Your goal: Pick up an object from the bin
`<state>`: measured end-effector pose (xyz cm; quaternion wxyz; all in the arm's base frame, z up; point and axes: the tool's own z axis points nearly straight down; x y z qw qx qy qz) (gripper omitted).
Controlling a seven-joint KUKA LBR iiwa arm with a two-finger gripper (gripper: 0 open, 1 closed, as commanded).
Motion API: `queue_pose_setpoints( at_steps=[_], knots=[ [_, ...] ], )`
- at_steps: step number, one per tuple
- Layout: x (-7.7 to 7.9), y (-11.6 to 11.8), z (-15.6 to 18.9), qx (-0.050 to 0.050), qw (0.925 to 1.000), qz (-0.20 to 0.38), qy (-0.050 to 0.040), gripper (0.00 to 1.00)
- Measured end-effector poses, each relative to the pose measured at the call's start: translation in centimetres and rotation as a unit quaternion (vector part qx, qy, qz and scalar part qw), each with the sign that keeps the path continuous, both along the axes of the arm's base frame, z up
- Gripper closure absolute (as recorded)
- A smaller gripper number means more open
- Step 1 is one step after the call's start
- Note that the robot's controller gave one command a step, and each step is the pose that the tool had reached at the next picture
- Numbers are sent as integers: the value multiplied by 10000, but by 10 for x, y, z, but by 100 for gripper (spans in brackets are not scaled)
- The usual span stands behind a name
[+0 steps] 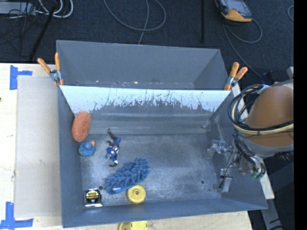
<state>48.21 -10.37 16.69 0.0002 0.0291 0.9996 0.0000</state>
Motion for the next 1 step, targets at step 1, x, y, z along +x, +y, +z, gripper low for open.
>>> queue_pose_setpoints(
  at_steps=[1],
  knots=[
    [8,29,-22,6,9991,-430,19,0]
  ],
)
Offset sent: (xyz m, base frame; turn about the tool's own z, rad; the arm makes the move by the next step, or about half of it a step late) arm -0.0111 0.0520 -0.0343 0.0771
